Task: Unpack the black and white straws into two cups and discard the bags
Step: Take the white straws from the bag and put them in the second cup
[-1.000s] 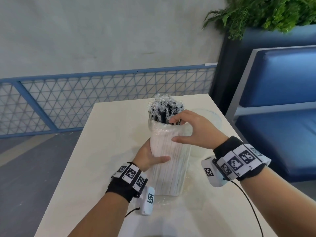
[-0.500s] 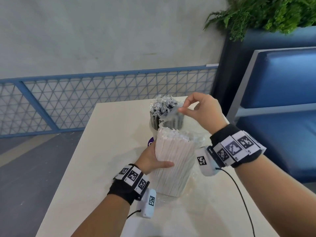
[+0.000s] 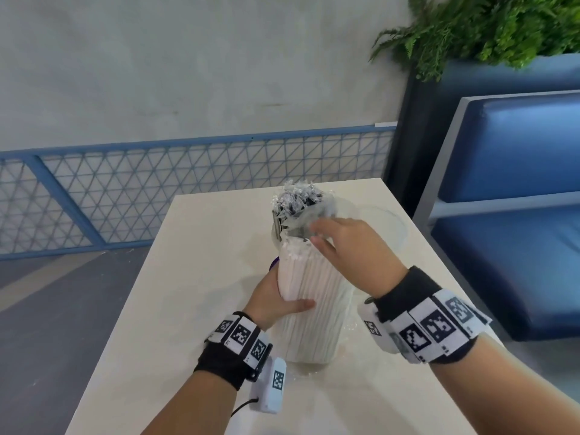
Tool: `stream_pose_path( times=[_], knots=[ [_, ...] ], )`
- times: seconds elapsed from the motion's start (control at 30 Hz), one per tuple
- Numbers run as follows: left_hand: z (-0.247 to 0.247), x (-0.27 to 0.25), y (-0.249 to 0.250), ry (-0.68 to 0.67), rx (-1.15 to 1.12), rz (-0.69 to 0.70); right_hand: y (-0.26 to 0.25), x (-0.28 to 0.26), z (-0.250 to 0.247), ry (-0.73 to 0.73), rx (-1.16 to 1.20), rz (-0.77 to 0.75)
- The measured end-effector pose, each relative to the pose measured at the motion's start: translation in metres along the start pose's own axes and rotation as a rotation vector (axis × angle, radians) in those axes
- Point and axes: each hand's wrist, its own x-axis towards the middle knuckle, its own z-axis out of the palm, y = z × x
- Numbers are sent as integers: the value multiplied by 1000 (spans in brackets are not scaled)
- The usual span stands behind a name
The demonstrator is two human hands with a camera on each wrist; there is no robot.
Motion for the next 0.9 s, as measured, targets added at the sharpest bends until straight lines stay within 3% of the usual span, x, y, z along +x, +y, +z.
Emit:
stream_pose_path(
  times=[0.2,0.43,0.57,0.8,0.9],
  knots=[
    [2,-2,-3,100,-13,-7,6,3,-11,-71,194,140],
    [6,2,-7,100,-30,30,9,5,-4,-318,-132,99],
    [6,4,-7,95,2,36,6,10,2,-287,-187,53],
    [5,3,-10,108,-1,53,8,16,3,-344,-51,14],
    [5,3,-11,113,1,56,6,15,7,-297,-3,19]
  ],
)
